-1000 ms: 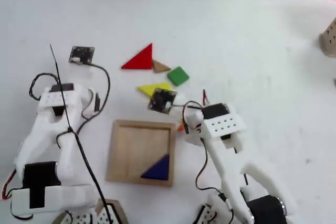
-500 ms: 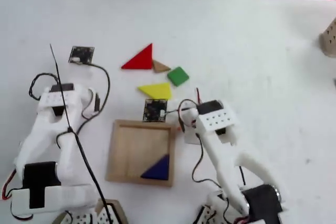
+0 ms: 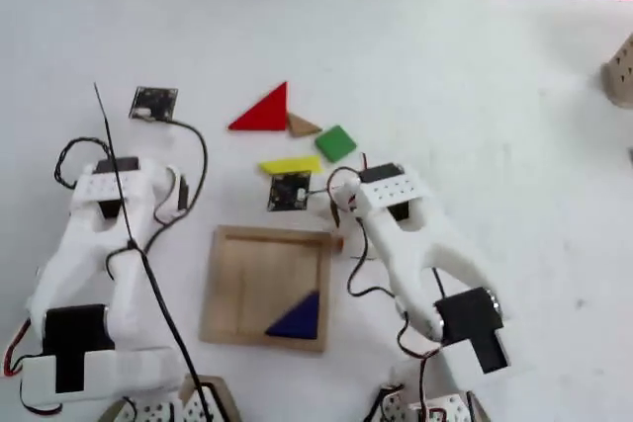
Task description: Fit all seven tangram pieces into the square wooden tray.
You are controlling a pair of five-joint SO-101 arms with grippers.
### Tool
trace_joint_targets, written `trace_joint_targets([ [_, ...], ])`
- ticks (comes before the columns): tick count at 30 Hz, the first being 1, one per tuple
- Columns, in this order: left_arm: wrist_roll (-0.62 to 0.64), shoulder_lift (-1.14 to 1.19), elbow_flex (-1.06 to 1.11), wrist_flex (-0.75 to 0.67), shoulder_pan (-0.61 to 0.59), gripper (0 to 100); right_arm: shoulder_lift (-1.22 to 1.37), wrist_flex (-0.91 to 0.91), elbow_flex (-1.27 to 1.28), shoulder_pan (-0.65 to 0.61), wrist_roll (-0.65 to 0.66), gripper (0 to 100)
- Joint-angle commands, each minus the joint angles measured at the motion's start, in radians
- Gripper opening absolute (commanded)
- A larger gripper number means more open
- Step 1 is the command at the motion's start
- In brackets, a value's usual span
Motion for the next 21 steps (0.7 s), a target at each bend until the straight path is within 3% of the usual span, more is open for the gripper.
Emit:
trace_joint_targets([
  [1, -0.011, -0.01, -0.015, -0.021, 0.019, 9, 0.012, 0.002, -0.044, 0.019, 0.011, 19.8],
  [5, -0.011, -0.01, -0.015, -0.021, 0.019, 9, 0.031, 0.002, -0.058, 0.022, 0.011, 17.7],
  [9, -0.011, -0.01, -0.015, -0.021, 0.019, 9, 0.028, -0.033, -0.06, 0.036, -0.008, 3.2],
  [14, -0.011, -0.01, -0.015, -0.021, 0.018, 9, 0.01, -0.07, -0.103, 0.064, -0.198, 1.3],
  [21, -0.011, -0.01, -0.015, -0.021, 0.018, 9, -0.076, 0.148, -0.295, 0.088, -0.514, 1.7],
])
